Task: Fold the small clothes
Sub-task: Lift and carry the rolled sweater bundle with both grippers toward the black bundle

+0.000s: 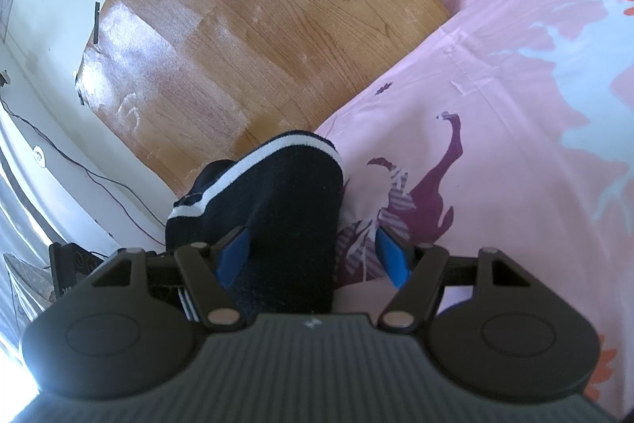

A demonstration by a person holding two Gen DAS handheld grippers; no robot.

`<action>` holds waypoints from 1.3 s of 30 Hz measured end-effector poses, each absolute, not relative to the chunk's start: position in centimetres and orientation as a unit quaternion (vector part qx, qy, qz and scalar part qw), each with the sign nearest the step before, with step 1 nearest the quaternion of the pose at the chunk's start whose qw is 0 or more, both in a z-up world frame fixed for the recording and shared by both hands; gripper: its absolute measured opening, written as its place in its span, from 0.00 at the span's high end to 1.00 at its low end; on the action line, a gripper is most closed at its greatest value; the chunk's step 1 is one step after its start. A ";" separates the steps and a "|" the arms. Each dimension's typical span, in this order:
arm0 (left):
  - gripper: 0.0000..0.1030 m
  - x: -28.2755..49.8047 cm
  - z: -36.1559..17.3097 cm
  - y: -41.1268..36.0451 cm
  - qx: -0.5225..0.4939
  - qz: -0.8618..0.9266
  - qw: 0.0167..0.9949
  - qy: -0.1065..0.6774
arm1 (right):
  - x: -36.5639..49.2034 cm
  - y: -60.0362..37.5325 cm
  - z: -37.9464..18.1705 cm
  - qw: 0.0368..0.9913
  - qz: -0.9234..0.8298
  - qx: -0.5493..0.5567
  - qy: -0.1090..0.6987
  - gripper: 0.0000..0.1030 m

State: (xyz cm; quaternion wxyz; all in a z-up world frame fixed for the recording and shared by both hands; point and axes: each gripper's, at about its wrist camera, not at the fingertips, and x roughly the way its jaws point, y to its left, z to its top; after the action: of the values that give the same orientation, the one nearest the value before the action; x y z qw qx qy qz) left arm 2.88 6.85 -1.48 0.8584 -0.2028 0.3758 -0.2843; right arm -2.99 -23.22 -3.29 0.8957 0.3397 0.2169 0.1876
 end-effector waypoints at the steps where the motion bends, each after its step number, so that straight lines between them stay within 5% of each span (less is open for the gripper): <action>1: 0.00 2.9 -1.5 7.2 -0.213 -0.291 0.852 0.381 | -2.8 -23.2 -3.2 0.895 0.187 0.338 0.222 0.30; 10: 0.01 1.6 -1.6 7.9 -0.221 -0.327 0.830 0.394 | 0.7 -23.7 -1.5 0.873 0.252 0.313 0.277 0.30; 13: 0.04 2.1 -1.8 7.5 -0.224 -0.325 0.831 0.392 | 3.1 -22.0 -2.6 0.847 0.288 0.316 0.316 0.42; 16: 0.24 3.4 -1.4 6.9 -0.220 -0.313 0.830 0.405 | 4.1 -20.4 -2.3 0.852 0.294 0.293 0.318 0.52; 18: 0.27 4.9 -0.7 6.4 -0.232 -0.317 0.822 0.411 | 4.4 -20.7 -1.9 0.847 0.302 0.307 0.312 0.62; 30: 0.27 14.6 8.3 2.7 -0.198 -0.316 0.875 0.309 | 11.6 -23.1 6.1 0.884 0.322 0.291 0.176 0.64; 39: 0.27 8.5 11.1 13.9 -0.207 -0.220 0.913 0.274 | 12.9 -15.6 7.2 0.858 0.390 0.278 0.187 0.64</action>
State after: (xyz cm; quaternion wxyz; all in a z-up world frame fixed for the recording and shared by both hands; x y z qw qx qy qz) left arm 8.53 13.89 11.13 0.9131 -0.2072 0.2735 -0.2204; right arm 12.88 -15.60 7.22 0.8581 0.2776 0.1869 0.3895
